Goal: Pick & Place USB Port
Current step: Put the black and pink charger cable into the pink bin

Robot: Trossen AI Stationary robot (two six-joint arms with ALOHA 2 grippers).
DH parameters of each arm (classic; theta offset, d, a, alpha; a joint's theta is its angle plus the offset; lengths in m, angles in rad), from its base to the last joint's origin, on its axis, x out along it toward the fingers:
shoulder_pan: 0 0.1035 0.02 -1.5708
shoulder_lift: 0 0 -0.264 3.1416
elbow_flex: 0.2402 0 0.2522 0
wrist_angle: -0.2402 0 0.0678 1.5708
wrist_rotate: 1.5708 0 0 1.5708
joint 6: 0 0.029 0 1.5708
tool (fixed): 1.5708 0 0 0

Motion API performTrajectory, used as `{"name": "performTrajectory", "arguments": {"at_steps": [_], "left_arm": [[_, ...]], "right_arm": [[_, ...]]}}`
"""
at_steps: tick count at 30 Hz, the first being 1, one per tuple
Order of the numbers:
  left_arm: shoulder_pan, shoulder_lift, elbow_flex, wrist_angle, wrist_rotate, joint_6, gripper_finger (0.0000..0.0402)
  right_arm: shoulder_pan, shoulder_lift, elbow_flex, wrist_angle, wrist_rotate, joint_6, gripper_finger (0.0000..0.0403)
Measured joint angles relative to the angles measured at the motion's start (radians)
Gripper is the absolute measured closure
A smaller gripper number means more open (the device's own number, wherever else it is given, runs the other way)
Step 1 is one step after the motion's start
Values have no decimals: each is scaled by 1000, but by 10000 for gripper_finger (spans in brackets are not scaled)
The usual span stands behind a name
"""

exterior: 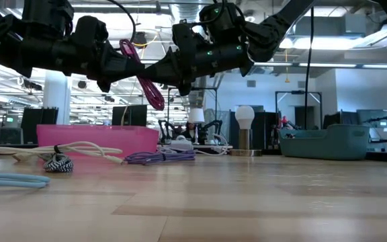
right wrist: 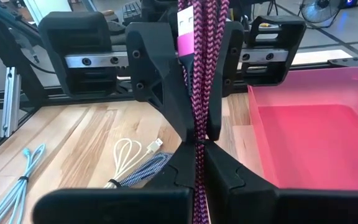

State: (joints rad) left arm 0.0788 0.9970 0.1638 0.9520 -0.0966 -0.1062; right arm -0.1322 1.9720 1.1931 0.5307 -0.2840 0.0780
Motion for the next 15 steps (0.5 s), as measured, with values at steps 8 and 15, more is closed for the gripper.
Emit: {"name": "performTrajectory", "arguments": {"at_steps": [8, 15], "left_arm": [[0, 0, 0, 0, 1, 19, 374], [0, 0, 1, 4, -6, 23, 384]], "right_arm": [[0, 0, 0, 0, 0, 0, 389], [-9, -10, 1, -12, -7, 28, 342]]}}
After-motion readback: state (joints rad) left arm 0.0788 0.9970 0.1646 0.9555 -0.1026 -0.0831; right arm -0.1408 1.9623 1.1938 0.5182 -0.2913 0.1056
